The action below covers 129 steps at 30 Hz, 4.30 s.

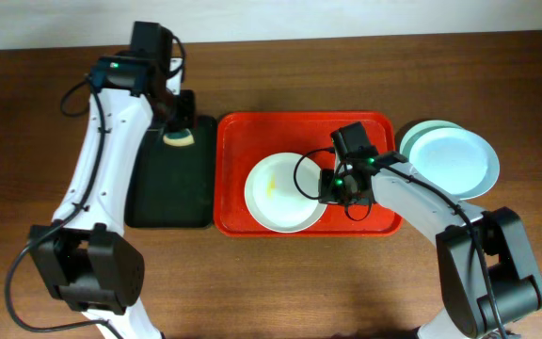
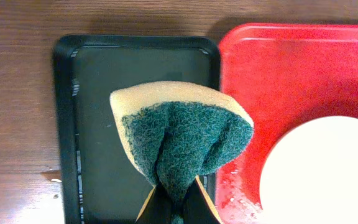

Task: Clean dirty plates on tray and stack at the side
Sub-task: 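Move the sponge with the left gripper down into the white plate, then scrub the white plate with the sponge while the right gripper holds it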

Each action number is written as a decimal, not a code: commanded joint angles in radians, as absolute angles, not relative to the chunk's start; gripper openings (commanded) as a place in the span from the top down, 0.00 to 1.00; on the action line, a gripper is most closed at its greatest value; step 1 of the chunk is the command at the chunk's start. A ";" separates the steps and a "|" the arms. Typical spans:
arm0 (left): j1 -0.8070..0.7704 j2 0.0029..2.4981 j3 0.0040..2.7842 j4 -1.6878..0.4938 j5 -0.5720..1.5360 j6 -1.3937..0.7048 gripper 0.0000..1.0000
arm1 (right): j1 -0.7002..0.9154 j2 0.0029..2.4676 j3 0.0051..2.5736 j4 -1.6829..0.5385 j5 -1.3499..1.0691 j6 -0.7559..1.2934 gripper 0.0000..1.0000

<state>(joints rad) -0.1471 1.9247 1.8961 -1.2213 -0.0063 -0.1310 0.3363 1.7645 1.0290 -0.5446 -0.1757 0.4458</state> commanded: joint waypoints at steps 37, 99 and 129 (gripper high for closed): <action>-0.406 2.145 1.914 -1.213 0.135 -0.197 1.00 | 0.334 1.762 1.019 -0.546 -0.184 0.451 0.96; -0.557 2.085 1.561 -0.902 0.207 -0.226 1.00 | 0.334 1.762 1.019 -0.526 -0.251 0.454 0.96; -0.541 1.916 1.505 -0.958 0.040 -0.266 1.00 | 0.334 1.762 1.019 -0.527 -0.224 0.454 0.96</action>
<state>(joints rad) -0.5404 1.9224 1.5414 -0.9745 0.0475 -0.2497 0.3279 1.7645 1.0286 -0.5293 -0.2348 0.4488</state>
